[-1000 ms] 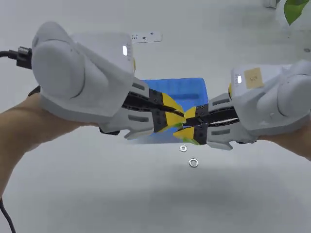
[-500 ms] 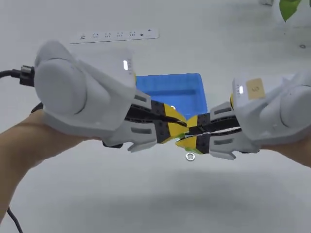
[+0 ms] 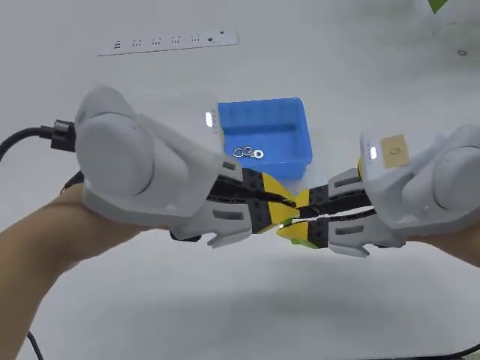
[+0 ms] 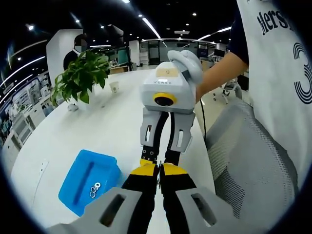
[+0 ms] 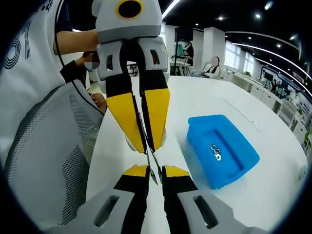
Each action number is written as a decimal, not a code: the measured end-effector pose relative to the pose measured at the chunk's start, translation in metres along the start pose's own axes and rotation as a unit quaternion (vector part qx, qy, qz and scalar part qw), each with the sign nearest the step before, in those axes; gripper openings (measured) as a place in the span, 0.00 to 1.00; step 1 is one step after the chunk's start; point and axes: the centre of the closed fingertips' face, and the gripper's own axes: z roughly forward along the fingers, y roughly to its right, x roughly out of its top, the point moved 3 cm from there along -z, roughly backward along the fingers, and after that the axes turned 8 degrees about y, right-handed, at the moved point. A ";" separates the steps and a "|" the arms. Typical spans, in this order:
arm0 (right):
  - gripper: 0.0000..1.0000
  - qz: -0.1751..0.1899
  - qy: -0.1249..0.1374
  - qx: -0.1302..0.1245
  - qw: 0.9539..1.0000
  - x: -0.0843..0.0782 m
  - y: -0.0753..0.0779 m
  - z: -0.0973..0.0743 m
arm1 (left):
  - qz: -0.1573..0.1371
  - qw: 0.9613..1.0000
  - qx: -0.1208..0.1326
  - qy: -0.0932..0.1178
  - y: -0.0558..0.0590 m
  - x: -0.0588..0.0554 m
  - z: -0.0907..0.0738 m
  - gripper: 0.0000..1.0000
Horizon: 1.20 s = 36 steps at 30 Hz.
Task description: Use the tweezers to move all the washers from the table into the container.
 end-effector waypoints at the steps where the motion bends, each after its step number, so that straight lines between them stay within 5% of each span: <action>1: 0.11 0.002 -0.001 0.002 1.000 -0.001 -0.001 0.000 | 0.002 1.000 -0.001 -0.001 0.000 0.000 0.001 0.06; 13: 0.11 0.022 0.000 -0.017 1.000 -0.017 0.010 0.001 | -0.023 1.000 0.012 0.007 -0.009 -0.009 0.013 0.06; 36: 0.11 0.019 -0.002 -0.006 1.000 -0.019 0.014 0.011 | -0.034 0.999 0.010 -0.001 -0.017 -0.021 0.012 0.06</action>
